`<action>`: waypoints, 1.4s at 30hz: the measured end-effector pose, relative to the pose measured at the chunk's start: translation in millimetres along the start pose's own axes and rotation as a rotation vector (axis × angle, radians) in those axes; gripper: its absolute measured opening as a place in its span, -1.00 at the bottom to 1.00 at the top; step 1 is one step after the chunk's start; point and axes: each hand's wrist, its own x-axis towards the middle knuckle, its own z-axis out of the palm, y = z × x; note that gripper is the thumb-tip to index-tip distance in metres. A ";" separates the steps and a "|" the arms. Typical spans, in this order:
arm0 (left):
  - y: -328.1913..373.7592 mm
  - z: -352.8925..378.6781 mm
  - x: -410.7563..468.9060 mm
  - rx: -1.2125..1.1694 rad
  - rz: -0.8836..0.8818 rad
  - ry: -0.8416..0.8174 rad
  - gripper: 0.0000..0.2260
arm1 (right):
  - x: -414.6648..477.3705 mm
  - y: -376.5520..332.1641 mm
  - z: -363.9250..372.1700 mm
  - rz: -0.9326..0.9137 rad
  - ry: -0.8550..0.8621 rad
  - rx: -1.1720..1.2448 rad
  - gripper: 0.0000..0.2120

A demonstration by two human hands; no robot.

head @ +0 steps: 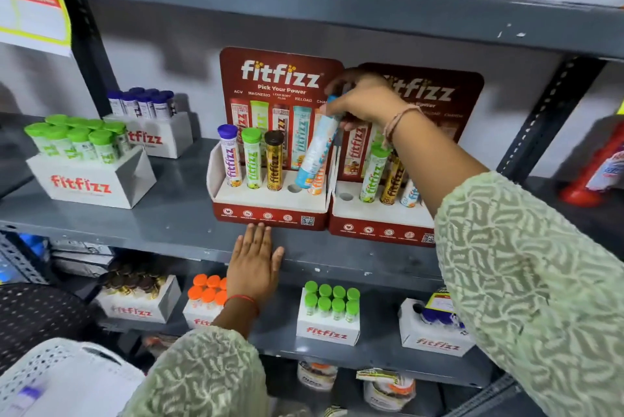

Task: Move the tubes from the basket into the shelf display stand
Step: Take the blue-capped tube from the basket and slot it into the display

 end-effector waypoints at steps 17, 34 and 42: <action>-19.8 -4.5 1.4 0.164 -0.003 -0.062 -0.18 | 41.1 -5.8 49.8 -0.192 -0.146 -0.496 -0.78; -21.9 -2.9 1.7 0.139 -0.021 -0.076 -0.48 | 40.6 7.3 67.9 -0.309 -0.174 -0.939 -0.68; -22.3 -3.7 1.3 0.164 -0.011 -0.093 -0.28 | 41.7 22.8 72.3 -0.383 -0.030 -1.019 -0.53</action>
